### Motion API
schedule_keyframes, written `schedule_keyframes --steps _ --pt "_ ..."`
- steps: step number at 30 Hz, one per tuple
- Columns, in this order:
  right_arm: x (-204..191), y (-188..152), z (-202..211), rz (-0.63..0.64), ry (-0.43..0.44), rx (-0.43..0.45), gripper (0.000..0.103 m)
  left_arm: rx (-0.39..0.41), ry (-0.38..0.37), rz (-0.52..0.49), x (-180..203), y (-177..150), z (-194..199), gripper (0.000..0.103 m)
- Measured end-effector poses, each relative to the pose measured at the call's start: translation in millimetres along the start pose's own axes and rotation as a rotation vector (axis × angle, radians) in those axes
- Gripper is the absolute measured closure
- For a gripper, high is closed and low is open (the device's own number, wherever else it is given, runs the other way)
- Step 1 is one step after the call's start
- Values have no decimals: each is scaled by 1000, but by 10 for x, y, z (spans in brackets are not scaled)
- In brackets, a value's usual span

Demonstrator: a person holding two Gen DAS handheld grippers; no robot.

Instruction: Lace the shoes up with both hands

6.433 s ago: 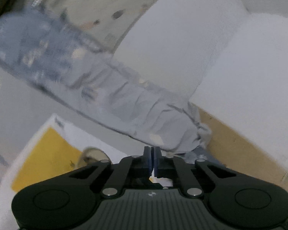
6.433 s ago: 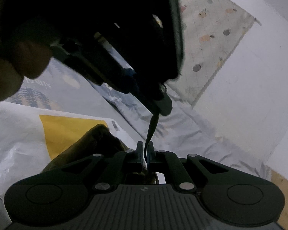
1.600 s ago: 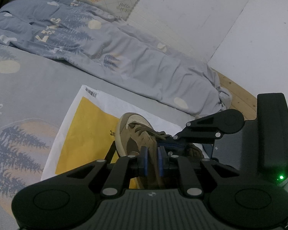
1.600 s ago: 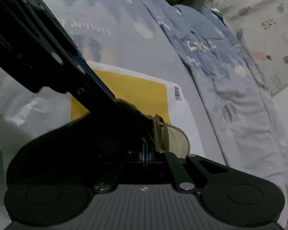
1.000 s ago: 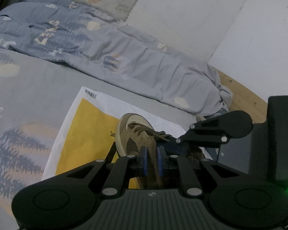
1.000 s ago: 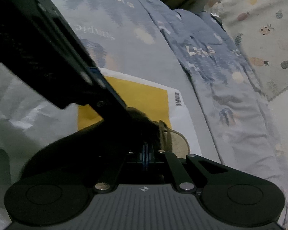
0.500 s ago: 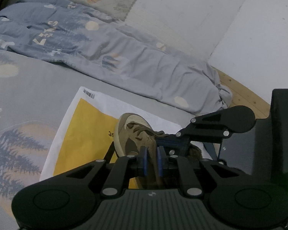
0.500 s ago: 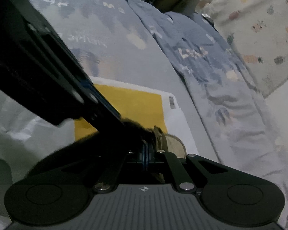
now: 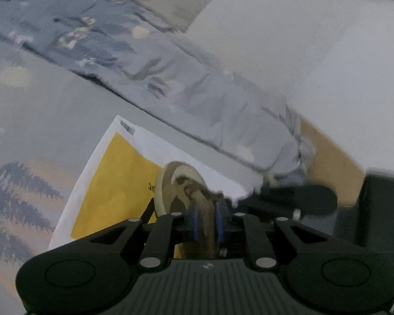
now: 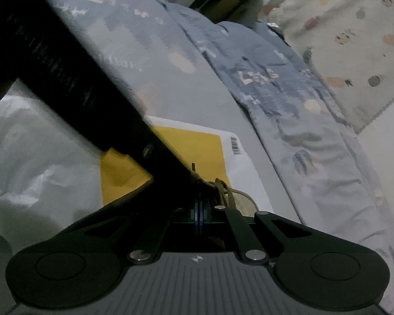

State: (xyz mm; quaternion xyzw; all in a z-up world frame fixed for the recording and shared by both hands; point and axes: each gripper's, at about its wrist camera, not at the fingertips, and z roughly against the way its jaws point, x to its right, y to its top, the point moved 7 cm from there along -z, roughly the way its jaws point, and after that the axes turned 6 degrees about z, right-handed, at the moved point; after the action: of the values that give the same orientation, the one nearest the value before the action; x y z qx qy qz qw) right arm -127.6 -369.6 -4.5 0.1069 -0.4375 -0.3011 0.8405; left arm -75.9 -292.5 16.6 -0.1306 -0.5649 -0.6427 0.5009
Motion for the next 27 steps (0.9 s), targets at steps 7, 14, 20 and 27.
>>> schedule_keyframes --steps 7,14,20,27 --pt "20 -29 58 -80 -26 28 103 48 -20 311 -270 53 -151 86" --pt "32 -2 72 -118 -41 39 103 64 -32 489 -423 -60 -279 82" --pt "47 -11 73 -138 -50 50 103 82 -44 548 -475 -101 -307 85" --pt "88 -8 73 -152 -80 51 103 95 3 492 -421 -71 -319 102"
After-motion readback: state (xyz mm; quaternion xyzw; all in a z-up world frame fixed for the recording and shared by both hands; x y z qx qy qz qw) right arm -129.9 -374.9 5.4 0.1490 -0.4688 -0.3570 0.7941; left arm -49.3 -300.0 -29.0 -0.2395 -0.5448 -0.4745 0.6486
